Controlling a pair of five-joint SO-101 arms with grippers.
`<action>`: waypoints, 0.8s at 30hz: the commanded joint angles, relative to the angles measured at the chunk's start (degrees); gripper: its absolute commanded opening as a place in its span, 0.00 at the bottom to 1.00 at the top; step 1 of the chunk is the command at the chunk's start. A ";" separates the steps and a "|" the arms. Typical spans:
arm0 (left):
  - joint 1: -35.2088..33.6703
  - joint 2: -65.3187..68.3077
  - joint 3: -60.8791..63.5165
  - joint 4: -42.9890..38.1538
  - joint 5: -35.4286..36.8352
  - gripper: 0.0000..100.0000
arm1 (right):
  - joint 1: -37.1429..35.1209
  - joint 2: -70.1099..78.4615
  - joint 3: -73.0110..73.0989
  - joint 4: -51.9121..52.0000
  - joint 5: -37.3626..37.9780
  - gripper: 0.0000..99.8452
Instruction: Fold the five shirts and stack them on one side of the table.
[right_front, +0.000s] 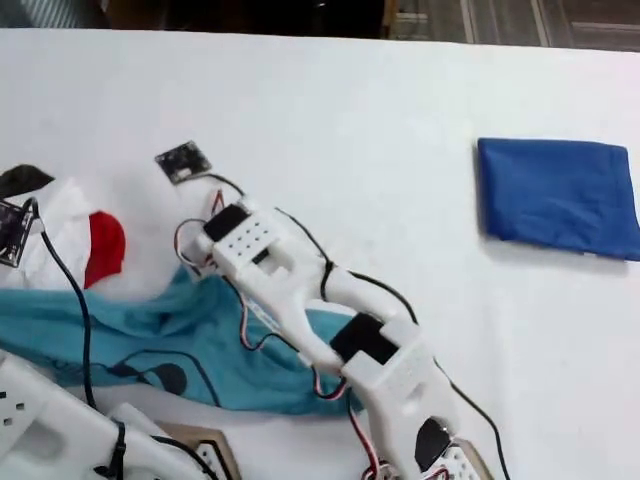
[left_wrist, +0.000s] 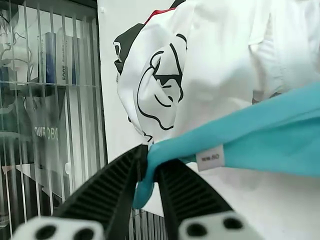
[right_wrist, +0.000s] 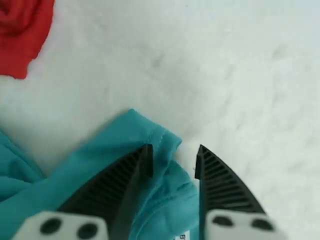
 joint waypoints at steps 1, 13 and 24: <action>-0.62 -0.53 -0.22 -1.32 -0.53 0.03 | 0.84 -0.04 -3.43 -0.48 -3.25 0.15; -0.62 -0.53 -0.48 -1.41 -0.62 0.03 | 0.66 7.87 -12.48 -0.31 -3.52 0.14; -0.62 -0.53 -0.57 -1.49 -0.62 0.03 | -0.57 12.97 -23.12 8.13 -3.16 0.04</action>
